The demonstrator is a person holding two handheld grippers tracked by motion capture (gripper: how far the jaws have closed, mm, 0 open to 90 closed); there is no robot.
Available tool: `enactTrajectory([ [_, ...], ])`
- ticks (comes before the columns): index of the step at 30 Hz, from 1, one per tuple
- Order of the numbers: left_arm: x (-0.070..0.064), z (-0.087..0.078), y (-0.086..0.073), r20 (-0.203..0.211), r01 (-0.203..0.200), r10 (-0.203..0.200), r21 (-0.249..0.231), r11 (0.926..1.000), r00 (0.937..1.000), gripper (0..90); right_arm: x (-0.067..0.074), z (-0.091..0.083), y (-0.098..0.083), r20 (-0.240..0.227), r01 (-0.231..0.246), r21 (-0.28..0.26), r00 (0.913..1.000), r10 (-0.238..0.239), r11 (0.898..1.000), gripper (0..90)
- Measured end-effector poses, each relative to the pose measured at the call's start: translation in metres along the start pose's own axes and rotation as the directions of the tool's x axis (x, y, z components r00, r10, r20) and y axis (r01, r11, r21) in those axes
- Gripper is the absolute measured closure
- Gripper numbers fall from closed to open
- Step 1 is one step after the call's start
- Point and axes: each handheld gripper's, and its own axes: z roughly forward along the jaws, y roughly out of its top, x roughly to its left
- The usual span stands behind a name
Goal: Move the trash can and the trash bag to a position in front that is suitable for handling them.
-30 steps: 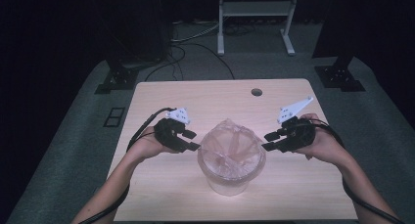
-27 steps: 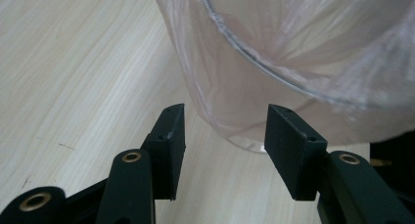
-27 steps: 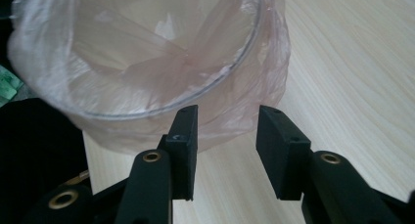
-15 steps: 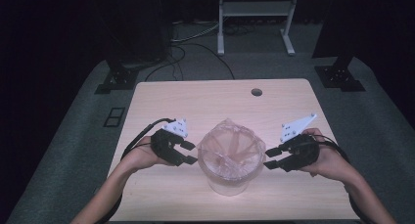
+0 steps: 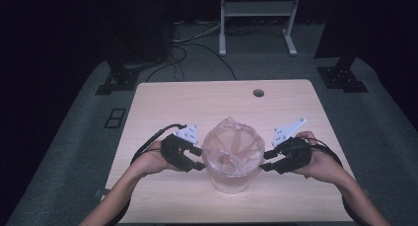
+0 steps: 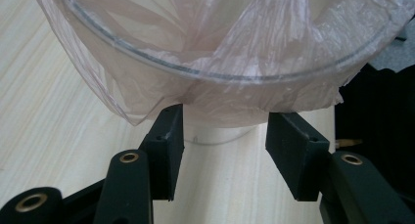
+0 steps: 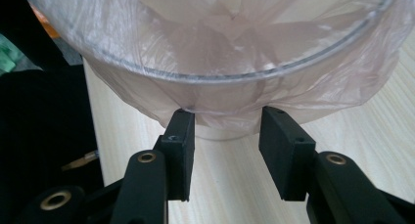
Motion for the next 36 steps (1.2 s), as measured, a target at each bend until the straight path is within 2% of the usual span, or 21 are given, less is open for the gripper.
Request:
enactTrajectory([
  [5,0.008,0.005,0.003,-0.026,0.023,-0.023,0.004,0.9997,0.9994,47.2,-0.009,0.007,0.002,0.01,-0.001,0.018,0.9999,0.0,1.0,57.0],
  [10,0.016,0.011,0.005,-0.032,0.039,-0.039,0.007,0.9992,0.9987,47.4,-0.021,0.01,0.004,0.029,-0.033,0.007,0.999,0.033,0.999,57.1],
  [15,0.022,0.016,0.004,-0.015,0.05,-0.05,0.005,0.9987,0.9986,47.2,-0.03,0.013,0.002,0.046,-0.066,-0.01,0.9968,0.066,0.998,56.0],
  [18,0.022,0.01,0.002,-0.029,0.054,-0.054,0.003,0.9985,0.9981,43.5,-0.026,0.006,0.0,0.041,-0.062,-0.016,0.9972,0.062,0.998,54.4],
  [21,0.022,-0.002,0.002,-0.045,0.061,-0.061,-0.015,0.998,0.9971,41.2,-0.016,-0.006,-0.002,0.048,-0.029,-0.026,0.9984,0.03,0.999,53.9],
  [25,0.021,-0.016,0.008,-0.084,0.043,-0.045,-0.03,0.9986,0.9954,37.4,-0.003,-0.018,0.001,0.043,0.01,-0.041,0.9991,-0.008,0.999,53.9],
  [31,0.02,-0.014,0.018,-0.096,0.023,-0.027,-0.042,0.9988,0.995,34.0,0.007,-0.018,0.01,0.041,0.056,-0.045,0.9977,-0.054,0.997,54.8],
  [32,0.02,-0.012,0.019,-0.087,0.023,-0.026,-0.038,0.999,0.9958,35.6,0.008,-0.016,0.012,0.046,0.064,-0.043,0.997,-0.062,0.997,55.7],
  [36,0.017,-0.004,0.02,-0.065,0.03,-0.03,-0.008,0.9995,0.9974,54.8,0.009,-0.009,0.015,0.057,0.07,-0.033,0.996,-0.068,0.997,63.6],
])
